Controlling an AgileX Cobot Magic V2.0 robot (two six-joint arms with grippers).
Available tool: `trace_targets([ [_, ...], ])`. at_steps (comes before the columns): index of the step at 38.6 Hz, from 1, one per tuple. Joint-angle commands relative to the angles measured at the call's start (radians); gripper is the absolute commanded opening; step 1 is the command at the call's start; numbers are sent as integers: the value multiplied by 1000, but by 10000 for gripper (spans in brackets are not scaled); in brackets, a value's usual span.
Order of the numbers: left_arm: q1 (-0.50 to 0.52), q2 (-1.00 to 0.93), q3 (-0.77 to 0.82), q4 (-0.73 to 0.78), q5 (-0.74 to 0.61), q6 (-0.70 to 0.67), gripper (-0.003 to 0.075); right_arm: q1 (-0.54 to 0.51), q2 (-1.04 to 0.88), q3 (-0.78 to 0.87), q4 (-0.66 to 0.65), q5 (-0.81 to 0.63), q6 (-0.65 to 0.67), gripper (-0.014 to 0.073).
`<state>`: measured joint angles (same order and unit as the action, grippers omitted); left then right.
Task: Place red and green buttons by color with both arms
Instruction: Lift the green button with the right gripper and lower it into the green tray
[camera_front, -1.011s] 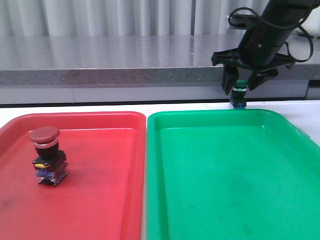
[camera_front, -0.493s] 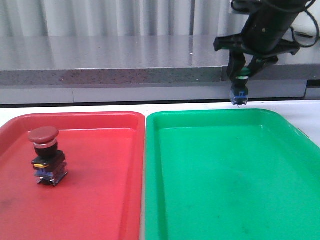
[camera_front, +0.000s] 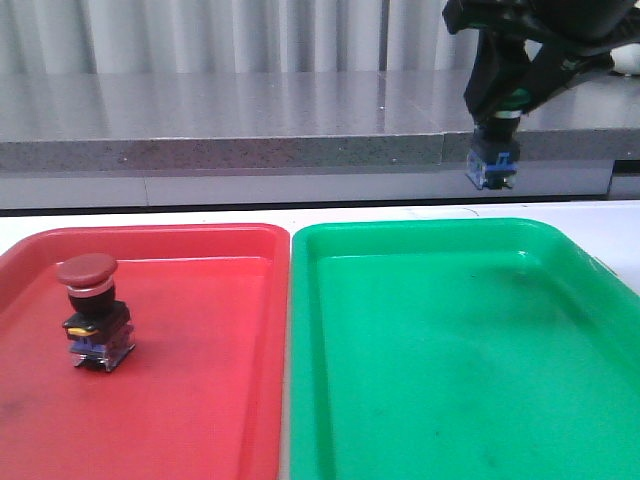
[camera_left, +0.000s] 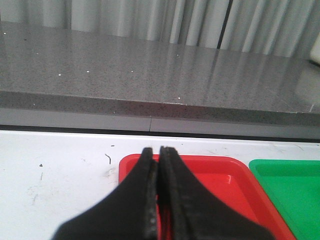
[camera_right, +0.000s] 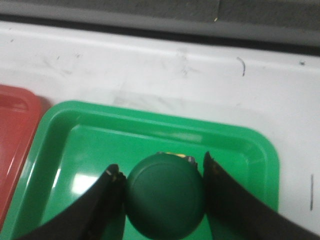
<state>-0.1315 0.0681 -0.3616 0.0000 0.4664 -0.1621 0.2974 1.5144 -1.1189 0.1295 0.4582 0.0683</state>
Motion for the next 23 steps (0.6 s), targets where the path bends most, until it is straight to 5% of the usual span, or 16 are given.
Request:
trace_targets([
  [1, 4, 12, -24, -7, -81, -4, -20, 45, -103, 103, 52, -146, 1, 265],
  [11, 4, 12, -24, -7, -81, -4, -20, 149, -97, 324, 67, -263, 1, 265],
  [23, 4, 12, -24, -7, -81, -4, -20, 153, -67, 363, 53, -349, 0, 267],
])
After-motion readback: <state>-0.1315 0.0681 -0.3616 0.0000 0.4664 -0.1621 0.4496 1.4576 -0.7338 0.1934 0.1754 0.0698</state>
